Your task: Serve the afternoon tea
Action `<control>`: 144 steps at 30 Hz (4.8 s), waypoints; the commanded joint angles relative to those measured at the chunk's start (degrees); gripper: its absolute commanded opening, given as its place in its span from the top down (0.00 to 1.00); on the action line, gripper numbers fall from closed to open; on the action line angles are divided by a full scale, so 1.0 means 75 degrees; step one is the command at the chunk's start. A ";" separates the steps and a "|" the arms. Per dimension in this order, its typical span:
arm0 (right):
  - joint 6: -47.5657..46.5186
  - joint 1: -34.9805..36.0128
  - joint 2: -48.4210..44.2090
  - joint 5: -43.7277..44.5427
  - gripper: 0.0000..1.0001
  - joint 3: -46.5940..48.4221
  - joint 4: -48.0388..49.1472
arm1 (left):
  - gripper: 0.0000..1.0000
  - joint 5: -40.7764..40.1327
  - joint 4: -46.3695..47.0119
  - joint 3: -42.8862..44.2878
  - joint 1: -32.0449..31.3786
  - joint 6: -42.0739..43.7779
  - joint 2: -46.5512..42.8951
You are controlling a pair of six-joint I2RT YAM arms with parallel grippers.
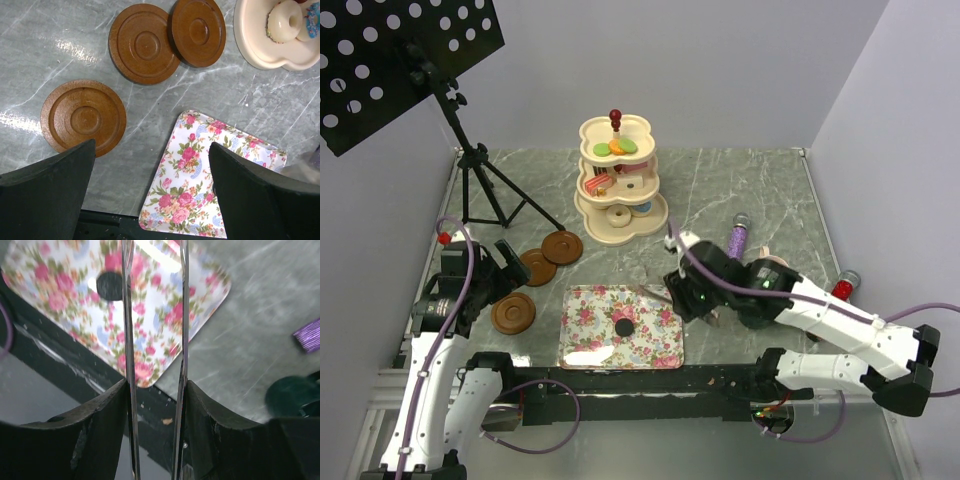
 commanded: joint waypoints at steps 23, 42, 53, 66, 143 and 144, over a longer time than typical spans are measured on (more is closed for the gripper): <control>0.1125 0.2656 0.1024 0.0825 0.41 -0.0347 0.0423 | 0.00 0.0271 0.0255 0.0036 0.0021 0.0208 -0.0040; 0.1055 0.3031 0.1646 0.1025 0.52 -0.0147 0.0118 | 0.00 0.0247 0.0243 0.0036 0.0033 0.0185 -0.0122; 0.0845 0.2552 0.1248 0.1329 0.62 0.0414 -0.0104 | 0.00 0.0201 0.0232 0.0048 0.0033 0.0150 -0.0134; -0.1485 -0.0799 0.0767 0.0909 0.63 0.3178 -0.0129 | 0.00 0.0154 0.0220 0.0047 0.0021 0.0126 -0.0134; -0.1956 -0.4106 0.2422 -0.2056 0.41 0.5714 0.1559 | 0.00 0.0048 0.0114 0.0071 0.0021 -0.0015 0.0065; -0.1980 -0.4106 0.2187 -0.2185 0.41 0.5434 0.1606 | 0.00 0.0048 0.0126 0.0071 0.0021 -0.0003 0.0077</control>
